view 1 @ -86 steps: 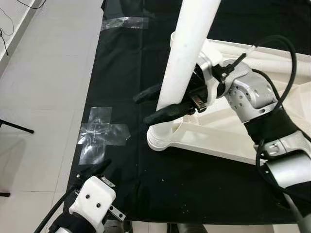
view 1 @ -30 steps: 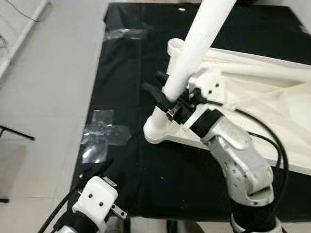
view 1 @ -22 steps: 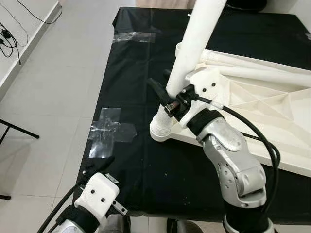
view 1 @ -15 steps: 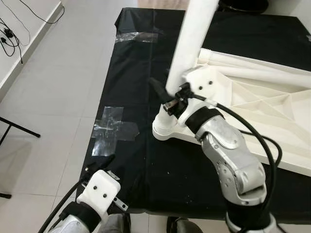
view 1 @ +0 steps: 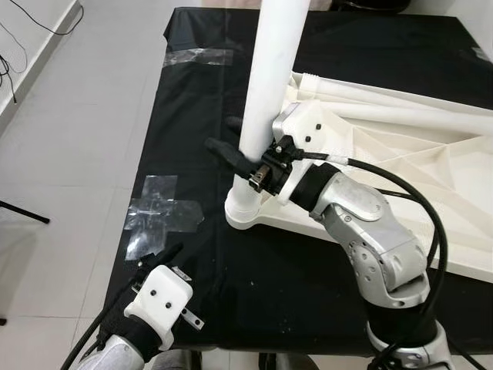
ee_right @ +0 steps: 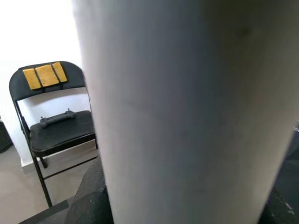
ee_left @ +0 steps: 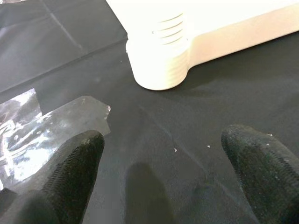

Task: Building children table

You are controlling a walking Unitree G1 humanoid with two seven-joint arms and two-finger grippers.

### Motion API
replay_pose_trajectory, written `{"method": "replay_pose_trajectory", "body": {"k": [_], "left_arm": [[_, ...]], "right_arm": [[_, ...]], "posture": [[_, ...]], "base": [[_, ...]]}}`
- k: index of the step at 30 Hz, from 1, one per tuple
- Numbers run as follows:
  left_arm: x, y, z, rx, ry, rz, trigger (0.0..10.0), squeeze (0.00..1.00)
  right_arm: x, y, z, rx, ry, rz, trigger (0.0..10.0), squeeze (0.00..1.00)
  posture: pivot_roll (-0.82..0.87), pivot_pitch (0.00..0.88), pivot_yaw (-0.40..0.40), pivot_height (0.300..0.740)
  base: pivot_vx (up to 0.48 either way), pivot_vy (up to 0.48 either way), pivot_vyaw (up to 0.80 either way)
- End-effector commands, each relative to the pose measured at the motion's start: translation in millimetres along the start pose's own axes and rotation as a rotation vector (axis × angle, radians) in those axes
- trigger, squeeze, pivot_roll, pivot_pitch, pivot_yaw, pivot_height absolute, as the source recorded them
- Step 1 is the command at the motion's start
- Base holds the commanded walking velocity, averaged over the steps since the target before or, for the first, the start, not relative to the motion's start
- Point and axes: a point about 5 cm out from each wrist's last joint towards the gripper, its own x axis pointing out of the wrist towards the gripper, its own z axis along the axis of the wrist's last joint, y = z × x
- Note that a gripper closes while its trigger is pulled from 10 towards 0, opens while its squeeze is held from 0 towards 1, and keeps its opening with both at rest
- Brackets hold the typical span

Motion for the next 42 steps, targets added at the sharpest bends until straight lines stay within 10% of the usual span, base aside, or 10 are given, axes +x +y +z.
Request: {"method": "replay_pose_trajectory", "body": {"k": [1,9,11,17,27,35,42], "left_arm": [[-3.5,-4.3,-2.2,-0.01,0.012,-0.007,10.0,0.0],[-5.8,-5.0,-1.3,-0.014,0.015,-0.003,10.0,0.0],[-6.2,-5.0,-1.1,-0.015,0.015,-0.003,10.0,0.0],[-5.5,-0.3,0.5,-0.016,0.012,0.012,10.0,0.0],[3.7,61.6,12.3,0.121,-0.026,0.161,10.0,0.0],[27.7,128.8,61.1,0.176,-0.184,0.258,10.0,0.0],[64.2,145.9,140.2,-0.101,-0.467,-0.004,10.0,0.0]], "right_arm": [[-5.3,-4.5,-34.6,0.108,0.144,-0.031,10.0,0.0],[-10.7,10.6,-50.4,0.108,0.228,-0.083,10.0,0.0],[-20.6,-3.9,-68.1,0.049,0.366,-0.379,10.0,0.0],[-35.5,-12.1,-71.2,0.115,0.358,-0.64,10.0,0.0],[-33.3,-7.0,-71.9,0.12,0.34,-0.659,10.0,0.0],[-27.4,-2.8,-71.5,0.114,0.327,-0.662,10.0,0.0],[-23.7,6.7,-76.1,0.092,0.32,-0.601,10.0,0.0]], "posture": [[0.04,0.292,-0.062,0.74],[0.04,0.298,-0.062,0.74],[0.04,0.303,-0.066,0.74],[0.05,0.304,-0.065,0.74],[0.08,0.296,-0.049,0.74],[0.08,0.285,-0.041,0.74],[0.07,0.277,-0.038,0.74]], "base": [[0.0,0.0,0.0],[0.0,0.0,0.0],[0.0,0.0,0.0],[0.0,0.0,0.0],[0.0,0.0,0.0],[0.0,0.0,0.0],[0.0,0.0,0.0]]}}
